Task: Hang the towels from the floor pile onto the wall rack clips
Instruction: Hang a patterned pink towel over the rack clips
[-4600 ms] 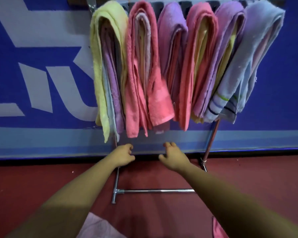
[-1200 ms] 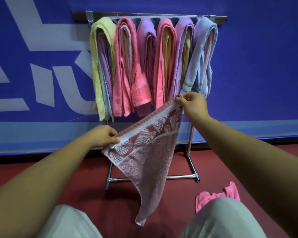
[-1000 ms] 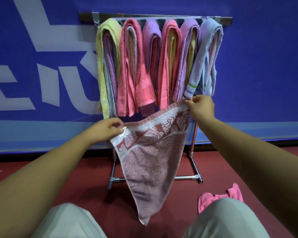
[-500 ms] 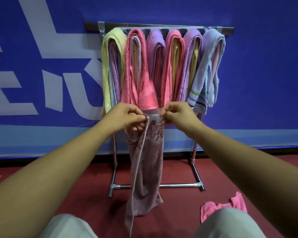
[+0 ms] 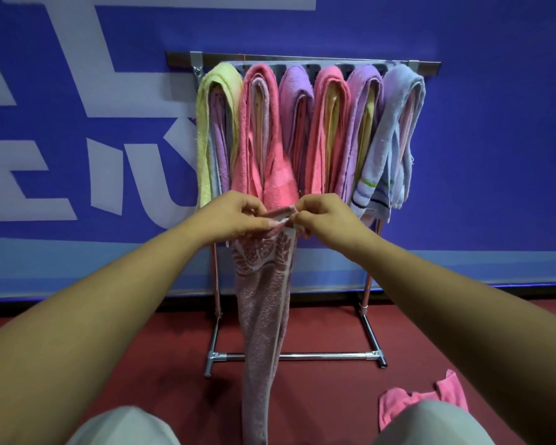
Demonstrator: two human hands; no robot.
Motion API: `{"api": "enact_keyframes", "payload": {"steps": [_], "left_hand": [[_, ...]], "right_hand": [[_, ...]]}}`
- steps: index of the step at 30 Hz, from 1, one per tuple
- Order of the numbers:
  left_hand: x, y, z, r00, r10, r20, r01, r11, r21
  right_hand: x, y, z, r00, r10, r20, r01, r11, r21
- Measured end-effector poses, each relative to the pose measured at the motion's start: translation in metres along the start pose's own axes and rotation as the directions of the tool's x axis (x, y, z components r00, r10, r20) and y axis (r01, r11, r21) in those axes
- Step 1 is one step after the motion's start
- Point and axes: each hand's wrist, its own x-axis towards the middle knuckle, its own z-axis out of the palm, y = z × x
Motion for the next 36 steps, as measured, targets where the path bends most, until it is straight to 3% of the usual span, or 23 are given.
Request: {"api": "enact_keyframes", "payload": {"steps": [4,9,10,13,14,16,17,22,25,27,36], "left_hand": [[-0.006,-0.021,-0.012,0.989,-0.067,0.134,0.043,0.983,0.178],[-0.004,-0.018,-0.038,1.0,-0.004,-0.028,0.012,0.954,0.301],[-0.002,-0.007,-0.044,0.998,0.021,-0.062,-0.005,0.969,0.248],[0.0,0.023,-0.06,0.995,0.019,-0.101,-0.043,0.972,-0.232],[0.0,0.027,-0.063,0.997,0.016,-0.069,-0.032,0.97,-0.241],[0.002,0.023,-0.064,0.999,-0.026,-0.024,0.028,0.996,0.088],[0.002,0.021,-0.063,0.997,-0.052,-0.061,0.063,0.981,0.182],[0.002,0.026,-0.056,0.969,0.004,-0.246,-0.008,1.0,-0.018],[0.003,0.028,-0.051,0.926,0.041,-0.376,-0.027,0.999,0.043],[0.005,0.028,-0.051,0.905,0.072,-0.419,-0.046,0.996,0.071],[-0.001,0.032,-0.056,0.943,0.082,-0.321,-0.033,0.987,0.155]], "right_hand": [[0.002,-0.002,-0.014,0.976,0.174,-0.129,-0.114,0.92,0.376],[0.005,-0.007,-0.044,0.961,0.268,-0.07,-0.22,0.892,0.396],[0.008,-0.013,-0.051,0.962,0.271,-0.043,-0.217,0.848,0.484],[0.014,-0.023,-0.067,0.957,0.275,0.097,-0.245,0.578,0.778],[0.015,-0.022,-0.067,0.951,0.29,0.108,-0.268,0.596,0.757],[0.019,-0.008,-0.066,0.934,0.358,0.007,-0.316,0.815,0.485],[0.019,-0.006,-0.066,0.928,0.368,-0.067,-0.321,0.875,0.363],[0.025,-0.015,-0.071,0.929,0.364,-0.069,-0.266,0.787,0.557],[0.026,-0.016,-0.071,0.942,0.334,-0.02,-0.242,0.721,0.65],[0.025,-0.013,-0.068,0.943,0.333,0.001,-0.26,0.734,0.627],[0.023,-0.019,-0.065,0.945,0.249,-0.21,-0.106,0.845,0.524]]}}
